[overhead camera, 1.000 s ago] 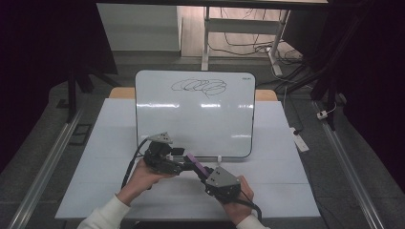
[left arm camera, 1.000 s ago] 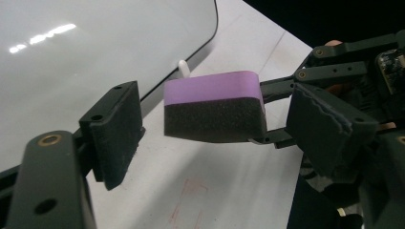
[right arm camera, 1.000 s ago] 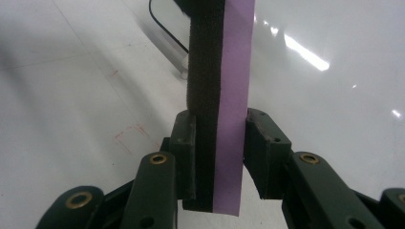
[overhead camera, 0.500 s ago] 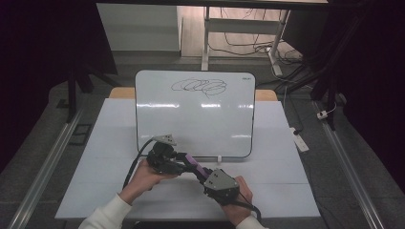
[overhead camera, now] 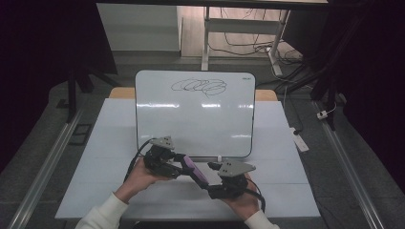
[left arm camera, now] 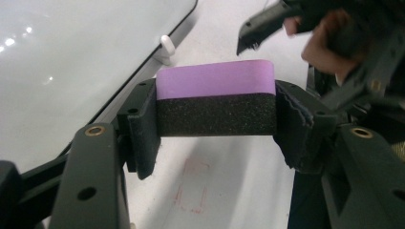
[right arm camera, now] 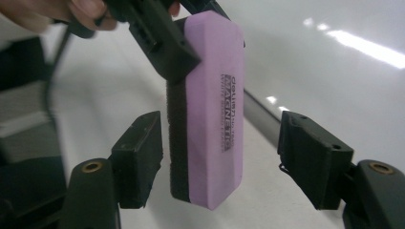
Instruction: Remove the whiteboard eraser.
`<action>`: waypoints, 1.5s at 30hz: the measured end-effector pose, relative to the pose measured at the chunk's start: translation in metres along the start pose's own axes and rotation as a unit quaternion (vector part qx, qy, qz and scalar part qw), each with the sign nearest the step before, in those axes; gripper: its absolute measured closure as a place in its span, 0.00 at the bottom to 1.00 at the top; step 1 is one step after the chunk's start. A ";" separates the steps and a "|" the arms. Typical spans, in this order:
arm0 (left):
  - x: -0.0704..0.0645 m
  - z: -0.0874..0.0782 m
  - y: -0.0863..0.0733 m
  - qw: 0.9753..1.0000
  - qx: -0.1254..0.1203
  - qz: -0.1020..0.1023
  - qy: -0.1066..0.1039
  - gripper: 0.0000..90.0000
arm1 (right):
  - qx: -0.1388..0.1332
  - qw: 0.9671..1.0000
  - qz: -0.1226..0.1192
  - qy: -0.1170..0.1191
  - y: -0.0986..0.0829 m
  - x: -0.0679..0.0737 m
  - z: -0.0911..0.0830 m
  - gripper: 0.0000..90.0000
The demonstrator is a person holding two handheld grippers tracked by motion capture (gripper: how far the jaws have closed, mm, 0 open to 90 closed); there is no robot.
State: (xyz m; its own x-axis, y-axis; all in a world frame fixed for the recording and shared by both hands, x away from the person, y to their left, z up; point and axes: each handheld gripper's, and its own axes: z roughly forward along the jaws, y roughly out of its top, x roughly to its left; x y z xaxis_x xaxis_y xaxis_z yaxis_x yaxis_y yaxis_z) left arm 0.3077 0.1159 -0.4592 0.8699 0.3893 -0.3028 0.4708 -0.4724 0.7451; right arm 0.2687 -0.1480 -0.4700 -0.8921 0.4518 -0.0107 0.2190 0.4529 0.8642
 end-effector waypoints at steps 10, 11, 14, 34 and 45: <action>-0.008 0.001 -0.001 0.998 0.007 0.056 -0.031 0.43 | 0.023 0.994 0.042 0.101 -0.004 -0.017 0.001 0.30; -0.009 0.001 -0.001 0.997 0.007 0.063 -0.034 0.42 | 0.027 0.992 0.045 0.119 -0.004 -0.018 0.003 0.31; -0.013 0.001 -0.001 0.995 0.006 0.086 -0.048 0.43 | 0.033 0.988 0.047 0.140 -0.005 -0.017 0.006 0.31; -0.020 0.001 -0.001 0.991 -0.001 0.119 -0.065 0.42 | 0.038 0.981 0.051 0.186 -0.004 -0.014 0.010 0.44; -0.019 -0.011 -0.011 0.998 -0.018 0.056 0.020 0.27 | 0.023 0.996 0.033 0.078 -0.004 -0.015 0.001 0.45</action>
State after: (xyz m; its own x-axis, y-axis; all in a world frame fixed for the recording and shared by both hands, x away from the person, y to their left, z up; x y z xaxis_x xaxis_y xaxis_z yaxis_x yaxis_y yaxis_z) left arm 0.2842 0.1228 -0.4552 0.9096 0.3678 -0.1934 0.3655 -0.4864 0.7936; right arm 0.2817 -0.1558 -0.4739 -0.9246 0.3592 0.1268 0.2942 0.4620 0.8367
